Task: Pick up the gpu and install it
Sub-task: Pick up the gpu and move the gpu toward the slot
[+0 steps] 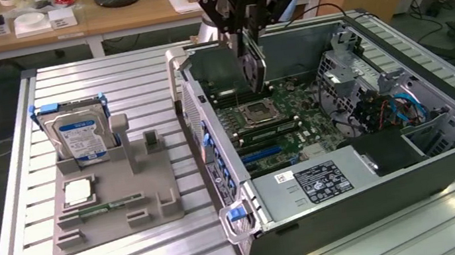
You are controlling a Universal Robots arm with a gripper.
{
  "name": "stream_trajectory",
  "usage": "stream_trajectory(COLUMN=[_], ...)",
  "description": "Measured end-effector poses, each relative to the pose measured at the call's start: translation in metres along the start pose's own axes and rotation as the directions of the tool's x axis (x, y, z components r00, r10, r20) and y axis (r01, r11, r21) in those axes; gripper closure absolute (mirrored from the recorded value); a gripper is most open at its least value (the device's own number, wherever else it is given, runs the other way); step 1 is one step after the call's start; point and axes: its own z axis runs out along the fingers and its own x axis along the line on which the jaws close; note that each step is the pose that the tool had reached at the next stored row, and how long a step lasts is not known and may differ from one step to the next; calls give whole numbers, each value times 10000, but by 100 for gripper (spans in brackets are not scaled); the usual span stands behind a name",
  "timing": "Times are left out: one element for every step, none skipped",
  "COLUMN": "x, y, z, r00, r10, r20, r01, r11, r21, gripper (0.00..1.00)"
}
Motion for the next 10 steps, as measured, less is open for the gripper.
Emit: stream_trajectory(x=[-25, -38, -52, -67, -81, -96, -110, -124, -137, -151], y=[2, 3, 4, 5, 6, 7, 8, 9, 11, 12], z=[0, 1, 1, 2, 2, 2, 3, 3, 3, 4], r00=[10000, 10000, 10000, 10000, 10000, 10000, 10000, 10000, 10000, 10000], r10=[0, 1, 0, 0, 0, 0, 0, 0, 0, 0], r20=[0, -1, 0, 0, 0, -1, 0, -1, 0, 0], r01=[0, -1, 0, 0, 0, 0, 0, 0, 0, 0], r11=[10000, 10000, 10000, 10000, 10000, 10000, 10000, 10000, 10000, 10000], r21=[1, 1, 0, 0, 0, 1, 0, 1, 1, 0], gripper=[73, 73, 73, 73, 73, 73, 73, 73, 73, 73])
